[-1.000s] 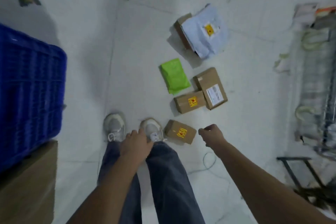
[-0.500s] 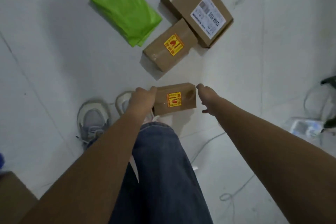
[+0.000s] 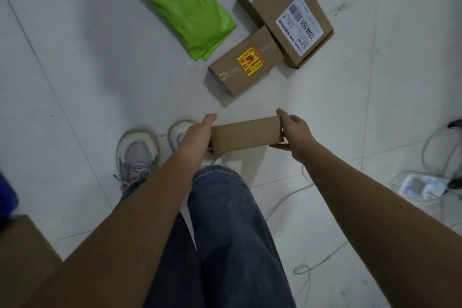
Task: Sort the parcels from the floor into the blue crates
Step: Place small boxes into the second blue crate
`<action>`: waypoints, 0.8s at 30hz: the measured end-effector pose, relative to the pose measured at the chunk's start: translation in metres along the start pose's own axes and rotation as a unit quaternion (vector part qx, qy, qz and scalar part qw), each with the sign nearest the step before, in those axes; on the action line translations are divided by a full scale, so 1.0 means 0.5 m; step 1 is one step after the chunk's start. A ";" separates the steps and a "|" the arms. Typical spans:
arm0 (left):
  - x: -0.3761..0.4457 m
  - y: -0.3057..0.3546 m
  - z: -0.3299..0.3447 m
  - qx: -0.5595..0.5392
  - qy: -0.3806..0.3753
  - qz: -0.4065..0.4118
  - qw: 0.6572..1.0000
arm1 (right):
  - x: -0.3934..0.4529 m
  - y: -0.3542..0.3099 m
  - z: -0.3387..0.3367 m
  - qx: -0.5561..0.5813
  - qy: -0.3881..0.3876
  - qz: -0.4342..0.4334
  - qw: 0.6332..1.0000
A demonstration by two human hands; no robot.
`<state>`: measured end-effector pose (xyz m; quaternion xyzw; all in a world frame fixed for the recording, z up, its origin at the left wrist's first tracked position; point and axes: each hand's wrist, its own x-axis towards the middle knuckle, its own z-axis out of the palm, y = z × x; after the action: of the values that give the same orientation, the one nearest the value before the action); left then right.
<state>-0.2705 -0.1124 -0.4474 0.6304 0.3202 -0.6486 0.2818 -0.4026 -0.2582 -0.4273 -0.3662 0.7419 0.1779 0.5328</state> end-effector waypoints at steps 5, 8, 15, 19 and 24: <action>-0.080 0.034 -0.041 -0.139 0.019 0.029 0.990 | -0.087 -0.095 0.022 0.048 0.000 -0.123 0.991; -0.146 0.065 -0.064 -0.188 -0.013 0.079 0.979 | -0.144 -0.145 0.061 0.056 -0.037 -0.147 0.987; -0.268 0.111 -0.189 -0.276 -0.022 0.213 0.937 | -0.274 -0.192 0.114 -0.045 -0.148 -0.157 0.975; -0.328 0.114 -0.258 -0.351 -0.059 0.232 0.905 | -0.354 -0.214 0.156 -0.020 -0.178 -0.188 0.966; -0.438 0.099 -0.389 -0.262 -0.139 0.247 0.923 | -0.467 -0.269 0.197 -0.109 -0.268 -0.223 0.931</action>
<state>-0.0981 -0.0023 -0.2318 0.4967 0.2701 -0.5328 0.6297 -0.2007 -0.2008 -0.2315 -0.5164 0.4469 0.2257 0.6947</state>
